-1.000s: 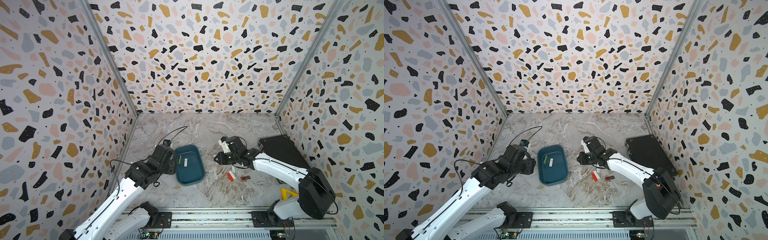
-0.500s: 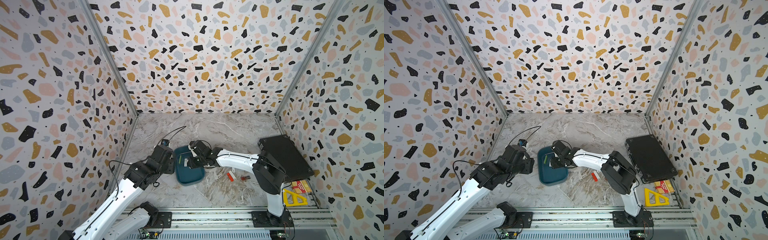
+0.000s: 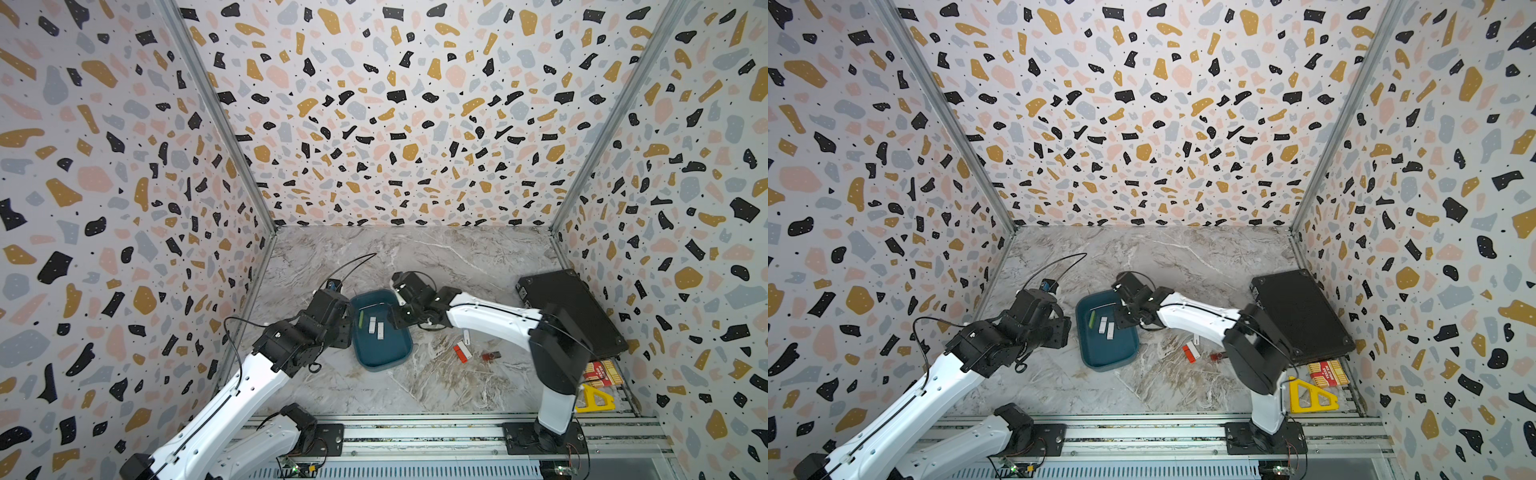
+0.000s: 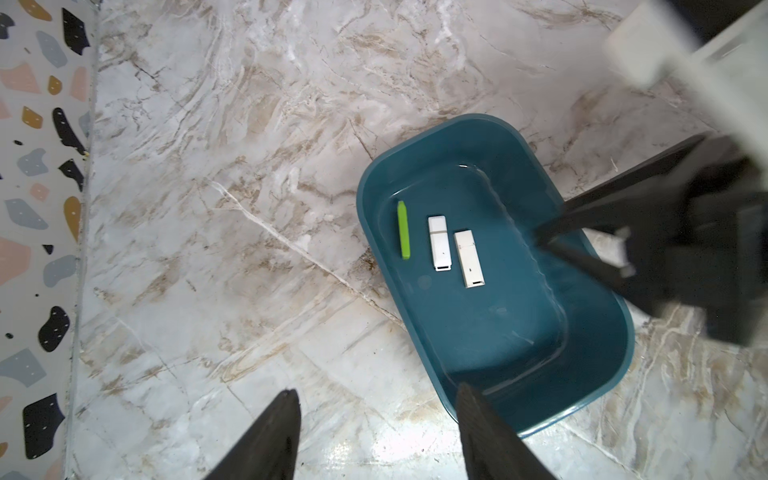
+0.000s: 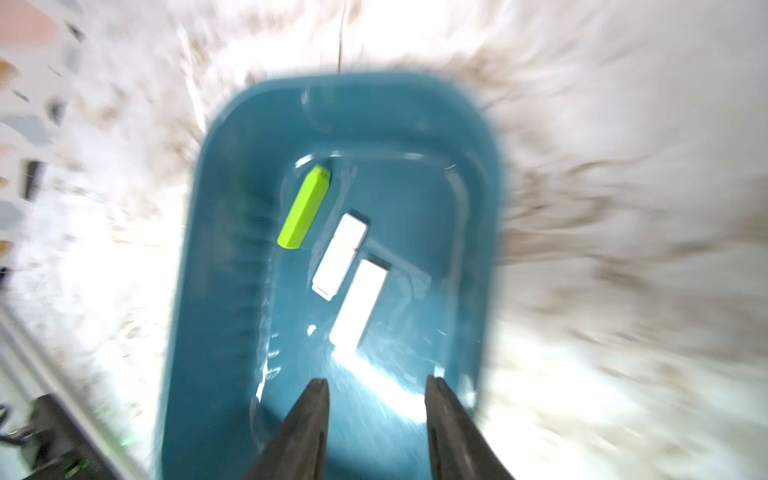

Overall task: Put the usb flash drive into the storage box
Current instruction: Place the USB flash in the storage box, then pick up the USB flash from the center of the board.

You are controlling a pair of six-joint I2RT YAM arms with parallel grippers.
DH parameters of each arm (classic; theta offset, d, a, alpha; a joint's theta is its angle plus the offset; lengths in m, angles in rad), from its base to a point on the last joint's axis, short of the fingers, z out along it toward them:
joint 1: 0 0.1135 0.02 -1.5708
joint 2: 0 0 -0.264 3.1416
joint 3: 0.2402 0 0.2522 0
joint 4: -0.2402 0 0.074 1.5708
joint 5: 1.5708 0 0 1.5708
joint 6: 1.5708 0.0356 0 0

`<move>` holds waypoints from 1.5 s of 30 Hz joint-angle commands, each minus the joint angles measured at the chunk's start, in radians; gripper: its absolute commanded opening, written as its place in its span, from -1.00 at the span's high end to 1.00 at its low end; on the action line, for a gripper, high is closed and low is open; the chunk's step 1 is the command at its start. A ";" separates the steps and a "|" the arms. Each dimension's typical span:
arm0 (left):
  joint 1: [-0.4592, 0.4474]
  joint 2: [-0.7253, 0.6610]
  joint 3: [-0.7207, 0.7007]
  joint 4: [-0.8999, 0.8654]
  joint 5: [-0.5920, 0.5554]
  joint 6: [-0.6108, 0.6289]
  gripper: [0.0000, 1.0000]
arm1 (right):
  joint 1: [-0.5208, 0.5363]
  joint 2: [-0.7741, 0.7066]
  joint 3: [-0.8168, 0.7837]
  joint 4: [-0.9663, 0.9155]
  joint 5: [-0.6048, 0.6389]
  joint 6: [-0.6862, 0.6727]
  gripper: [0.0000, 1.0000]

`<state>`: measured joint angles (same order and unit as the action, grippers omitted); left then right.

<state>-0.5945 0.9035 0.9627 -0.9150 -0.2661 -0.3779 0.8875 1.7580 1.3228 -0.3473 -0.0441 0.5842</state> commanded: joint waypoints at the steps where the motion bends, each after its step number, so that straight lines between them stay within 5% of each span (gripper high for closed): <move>1: -0.029 0.007 -0.014 0.044 0.081 0.023 -0.26 | -0.148 -0.253 -0.144 -0.043 0.049 -0.066 0.11; 6: -0.159 0.121 0.036 0.130 0.169 0.041 -0.23 | -0.425 -0.469 -0.384 -0.079 0.055 -0.135 0.07; 10: -0.336 0.347 0.158 0.203 0.159 0.154 -0.25 | -0.614 -0.515 -0.530 -0.076 0.014 -0.093 0.07; 14: -0.355 0.629 0.307 0.269 0.270 0.282 -0.27 | -0.715 -0.502 -0.610 -0.041 -0.048 -0.050 0.09; 25: -0.346 1.191 0.783 0.187 0.388 0.665 -0.21 | -0.737 -0.561 -0.663 -0.009 -0.055 -0.066 0.09; 31: -0.316 1.258 0.819 0.217 0.511 0.788 -0.21 | -0.736 -0.610 -0.692 0.026 -0.095 -0.059 0.06; 45: -0.291 1.431 0.980 0.188 0.459 0.848 -0.13 | -0.737 -0.566 -0.682 0.053 -0.142 -0.049 0.06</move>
<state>-0.8909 2.3196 1.9030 -0.7113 0.1905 0.4358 0.1543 1.1946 0.6331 -0.3023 -0.1722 0.5247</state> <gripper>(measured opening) 0.564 0.471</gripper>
